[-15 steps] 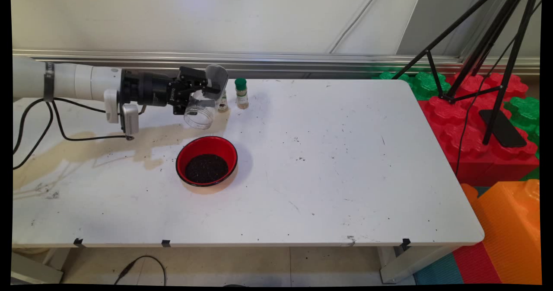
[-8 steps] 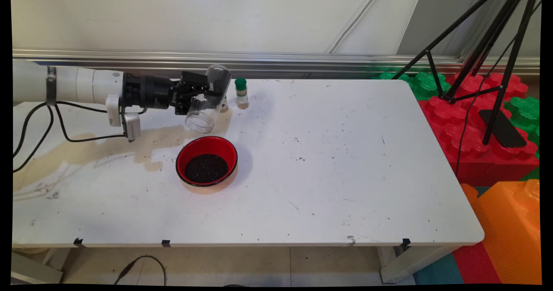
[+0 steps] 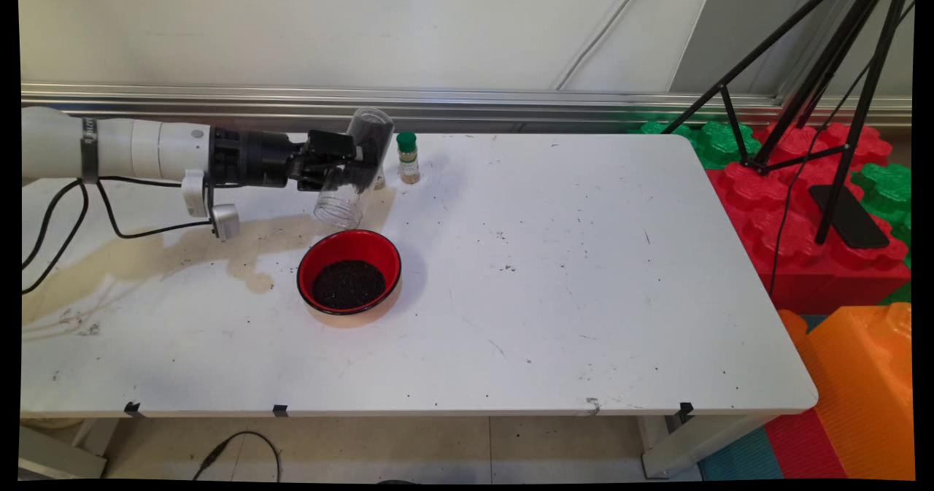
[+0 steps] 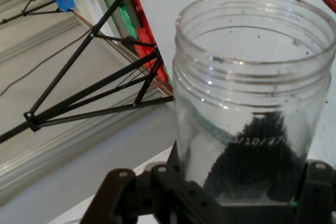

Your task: Pour the black seasoning powder in the red bowl

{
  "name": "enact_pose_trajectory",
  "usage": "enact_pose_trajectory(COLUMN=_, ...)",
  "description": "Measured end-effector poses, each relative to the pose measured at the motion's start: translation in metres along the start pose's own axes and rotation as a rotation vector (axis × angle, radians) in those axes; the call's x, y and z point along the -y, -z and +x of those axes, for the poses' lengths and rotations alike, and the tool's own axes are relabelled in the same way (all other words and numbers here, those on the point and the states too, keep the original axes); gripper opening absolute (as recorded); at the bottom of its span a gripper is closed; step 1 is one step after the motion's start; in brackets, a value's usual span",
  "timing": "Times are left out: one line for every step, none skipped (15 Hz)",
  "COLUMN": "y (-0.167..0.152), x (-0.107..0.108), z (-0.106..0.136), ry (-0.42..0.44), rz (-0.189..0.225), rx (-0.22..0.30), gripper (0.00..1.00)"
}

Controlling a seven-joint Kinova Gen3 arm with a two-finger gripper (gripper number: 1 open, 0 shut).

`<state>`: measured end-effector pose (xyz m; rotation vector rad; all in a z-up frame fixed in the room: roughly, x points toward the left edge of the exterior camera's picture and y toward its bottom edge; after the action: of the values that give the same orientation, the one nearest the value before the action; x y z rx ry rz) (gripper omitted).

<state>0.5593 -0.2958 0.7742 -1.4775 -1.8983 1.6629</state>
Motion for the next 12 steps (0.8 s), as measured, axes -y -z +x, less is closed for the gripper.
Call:
enact_pose_trajectory(y=-0.0002, x=-0.0002, z=0.0004, ry=-0.012, rz=0.001, rx=0.000, gripper=0.00)
enact_pose_trajectory(y=-0.0004, x=-0.0005, z=0.0010, ry=-0.034, rz=0.001, rx=0.000, gripper=0.00)
enact_pose_trajectory(y=-0.0007, x=-0.0008, z=0.0016, ry=-0.053, rz=0.002, rx=-0.001, gripper=0.00)
enact_pose_trajectory(y=-0.0010, x=-0.0009, z=0.0018, ry=-0.065, rz=0.002, rx=-0.001, gripper=0.00)
enact_pose_trajectory(y=-0.0013, x=-0.0010, z=0.0022, ry=-0.081, rz=0.003, rx=-0.002, gripper=0.00)
enact_pose_trajectory(y=-0.0018, x=-0.0011, z=0.0029, ry=-0.102, rz=0.003, rx=-0.003, gripper=0.00)
enact_pose_trajectory(y=-0.0022, x=-0.0011, z=0.0036, ry=-0.120, rz=0.004, rx=-0.004, gripper=0.00)
enact_pose_trajectory(y=-0.0027, x=-0.0012, z=0.0043, ry=-0.144, rz=0.005, rx=-0.006, gripper=0.00)
enact_pose_trajectory(y=-0.0032, x=-0.0013, z=0.0050, ry=-0.163, rz=0.006, rx=-0.007, gripper=0.00)
enact_pose_trajectory(y=-0.0035, x=-0.0014, z=0.0056, ry=-0.178, rz=0.007, rx=-0.009, gripper=0.00)
enact_pose_trajectory(y=-0.0038, x=-0.0014, z=0.0061, ry=-0.191, rz=0.008, rx=-0.010, gripper=0.00)
enact_pose_trajectory(y=-0.0041, x=-0.0016, z=0.0066, ry=-0.206, rz=0.008, rx=-0.011, gripper=0.00)
